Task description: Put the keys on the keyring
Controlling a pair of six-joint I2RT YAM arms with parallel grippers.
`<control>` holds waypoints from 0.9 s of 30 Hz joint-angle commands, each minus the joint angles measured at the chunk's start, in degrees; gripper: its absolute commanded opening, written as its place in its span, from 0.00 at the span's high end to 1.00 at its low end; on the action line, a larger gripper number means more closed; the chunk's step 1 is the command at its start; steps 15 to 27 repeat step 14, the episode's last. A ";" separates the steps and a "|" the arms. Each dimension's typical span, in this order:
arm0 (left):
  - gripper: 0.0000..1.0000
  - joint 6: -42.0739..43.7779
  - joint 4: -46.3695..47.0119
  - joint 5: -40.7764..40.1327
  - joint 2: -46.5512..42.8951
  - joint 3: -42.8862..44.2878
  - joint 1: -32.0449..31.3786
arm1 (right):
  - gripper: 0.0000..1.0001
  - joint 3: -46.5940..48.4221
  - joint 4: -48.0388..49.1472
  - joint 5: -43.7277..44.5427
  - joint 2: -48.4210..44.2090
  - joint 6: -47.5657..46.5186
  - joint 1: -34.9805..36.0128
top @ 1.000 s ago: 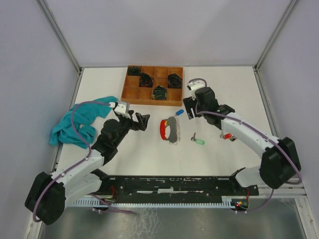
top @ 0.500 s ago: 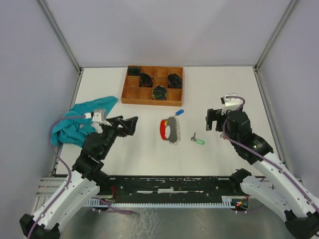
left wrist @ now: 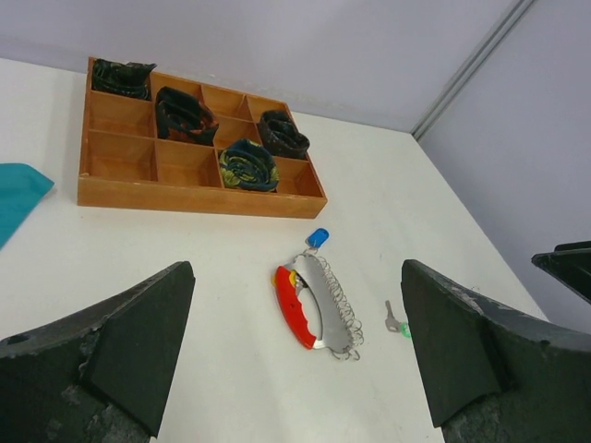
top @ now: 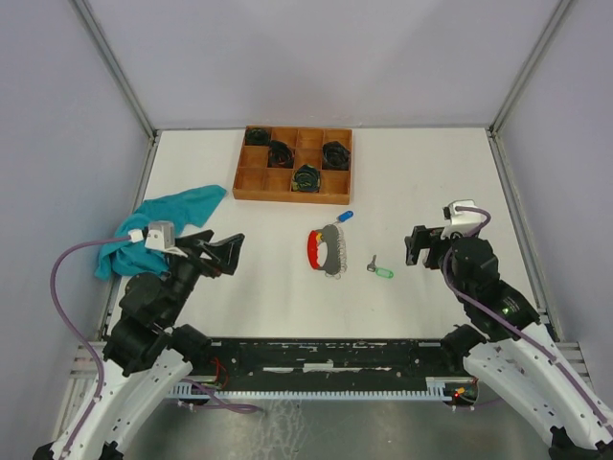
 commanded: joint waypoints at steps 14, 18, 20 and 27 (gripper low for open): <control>0.01 5.72 -2.98 2.09 -0.44 0.04 0.60 | 0.00 -0.27 2.52 -2.38 0.30 -0.50 0.04; 0.01 5.72 -2.98 2.09 -0.44 0.04 0.60 | 0.00 -0.27 2.52 -2.38 0.30 -0.50 0.04; 0.01 5.72 -2.98 2.09 -0.44 0.04 0.60 | 0.00 -0.27 2.52 -2.38 0.30 -0.50 0.04; 0.01 5.72 -2.98 2.09 -0.44 0.04 0.60 | 0.00 -0.27 2.52 -2.38 0.30 -0.50 0.04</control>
